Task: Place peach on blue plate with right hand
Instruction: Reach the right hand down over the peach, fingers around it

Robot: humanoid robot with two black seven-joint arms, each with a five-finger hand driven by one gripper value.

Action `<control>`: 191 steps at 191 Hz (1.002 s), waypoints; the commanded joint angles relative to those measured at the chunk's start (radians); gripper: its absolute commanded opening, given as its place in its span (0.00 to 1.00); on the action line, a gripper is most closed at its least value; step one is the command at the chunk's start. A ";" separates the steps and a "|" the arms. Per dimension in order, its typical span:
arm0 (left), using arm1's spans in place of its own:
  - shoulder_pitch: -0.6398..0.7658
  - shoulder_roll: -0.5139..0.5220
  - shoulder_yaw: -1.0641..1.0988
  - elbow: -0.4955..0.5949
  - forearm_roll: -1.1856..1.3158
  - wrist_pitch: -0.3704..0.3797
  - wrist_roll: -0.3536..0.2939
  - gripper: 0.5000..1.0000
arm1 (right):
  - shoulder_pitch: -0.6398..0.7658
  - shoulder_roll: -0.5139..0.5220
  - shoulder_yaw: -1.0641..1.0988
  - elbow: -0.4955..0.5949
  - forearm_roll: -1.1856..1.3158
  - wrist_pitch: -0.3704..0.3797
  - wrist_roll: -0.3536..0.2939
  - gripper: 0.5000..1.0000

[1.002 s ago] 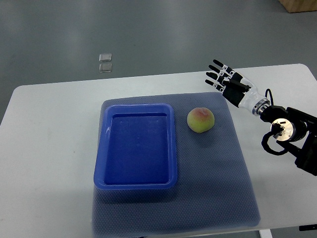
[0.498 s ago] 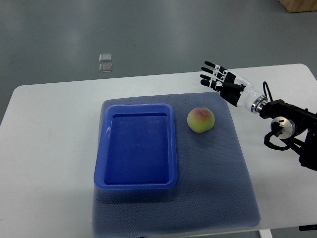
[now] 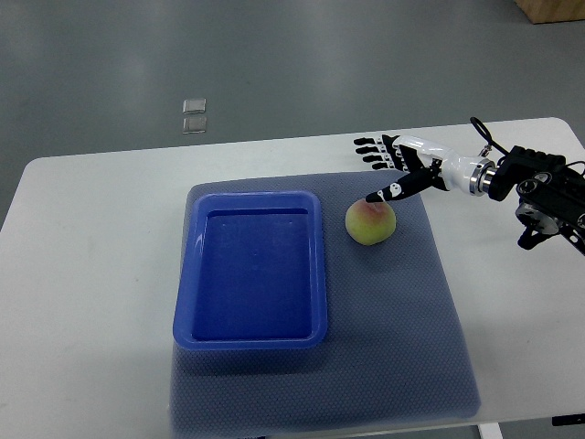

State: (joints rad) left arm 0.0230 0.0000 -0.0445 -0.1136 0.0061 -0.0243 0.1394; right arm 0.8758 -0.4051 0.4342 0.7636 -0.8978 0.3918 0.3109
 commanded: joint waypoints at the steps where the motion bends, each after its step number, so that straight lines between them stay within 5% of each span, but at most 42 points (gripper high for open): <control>1: 0.000 0.000 0.000 0.000 0.000 0.000 0.000 1.00 | 0.026 -0.003 -0.002 0.003 -0.125 0.050 0.000 0.86; 69: 0.000 0.000 0.000 0.000 0.000 0.000 0.000 1.00 | 0.160 -0.018 -0.226 0.019 -0.239 0.064 0.000 0.86; 191: 0.000 0.000 0.000 0.000 0.000 0.000 0.000 1.00 | 0.166 0.005 -0.330 0.005 -0.277 -0.045 0.000 0.84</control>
State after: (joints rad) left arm 0.0230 0.0000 -0.0445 -0.1135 0.0059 -0.0247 0.1396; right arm 1.0421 -0.4009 0.1121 0.7685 -1.1743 0.3564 0.3114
